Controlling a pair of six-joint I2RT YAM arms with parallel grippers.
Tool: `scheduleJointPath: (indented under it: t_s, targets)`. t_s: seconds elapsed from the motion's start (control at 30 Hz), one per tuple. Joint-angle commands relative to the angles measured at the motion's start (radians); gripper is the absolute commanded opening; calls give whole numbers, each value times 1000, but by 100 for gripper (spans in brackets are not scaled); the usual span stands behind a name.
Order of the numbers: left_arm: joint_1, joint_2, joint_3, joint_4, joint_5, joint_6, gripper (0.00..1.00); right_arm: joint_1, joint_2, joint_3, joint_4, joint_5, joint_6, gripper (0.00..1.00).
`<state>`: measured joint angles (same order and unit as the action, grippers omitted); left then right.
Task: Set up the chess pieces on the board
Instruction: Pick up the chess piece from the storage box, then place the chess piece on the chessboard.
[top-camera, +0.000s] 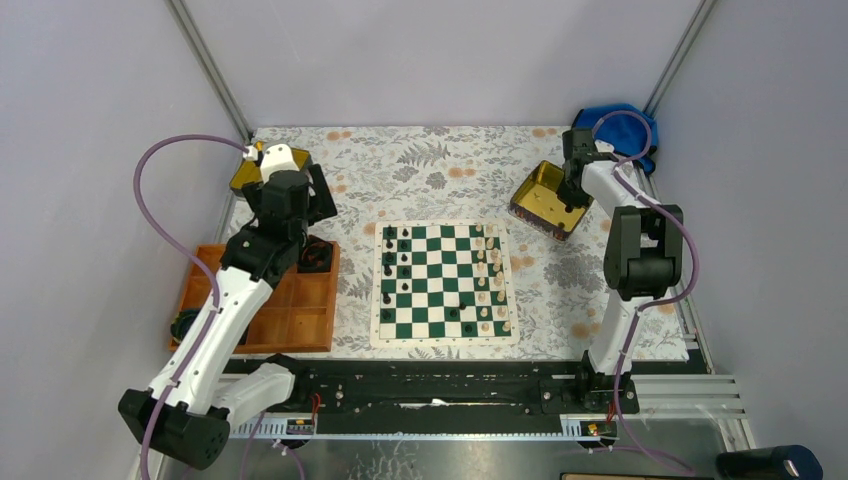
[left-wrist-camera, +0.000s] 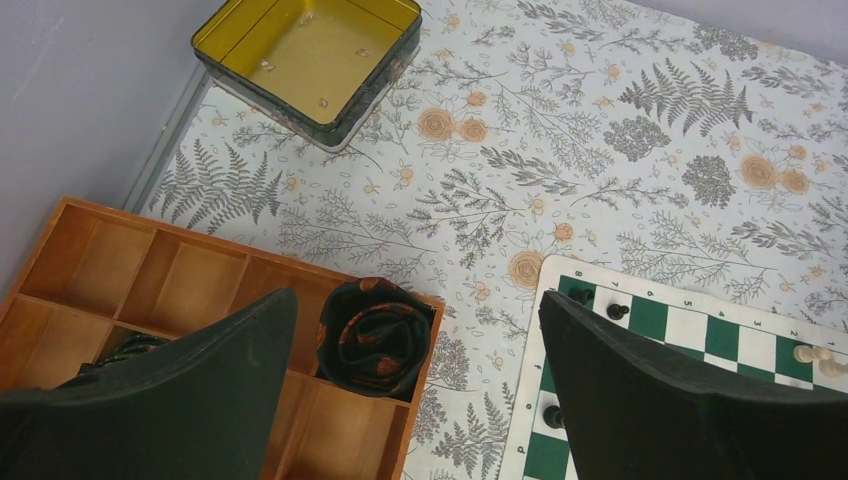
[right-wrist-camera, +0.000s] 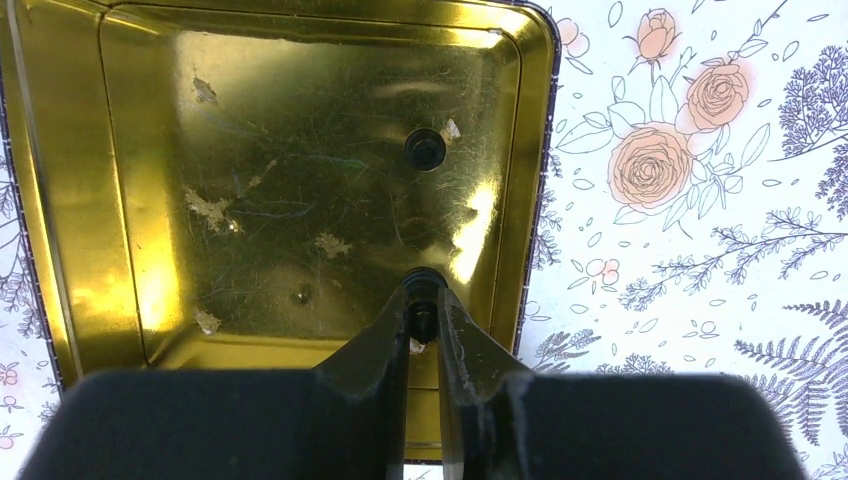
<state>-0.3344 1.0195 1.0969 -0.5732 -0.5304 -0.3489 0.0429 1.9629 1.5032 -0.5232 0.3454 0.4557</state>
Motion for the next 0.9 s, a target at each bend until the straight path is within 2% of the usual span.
scheduleJointPath:
  t_s: [0.0, 0.3, 0.87]
  targets:
    - [-5, 18, 10, 32, -7, -8, 99, -2, -85, -5, 24, -11, -14, 0]
    - [-4, 43, 10, 15, -1, -23, 99, 36, -144, 8, 26, -16, -30, 0]
    - [-5, 57, -18, 12, 20, -44, 99, 260, -262, 2, 11, 5, -54, 0]
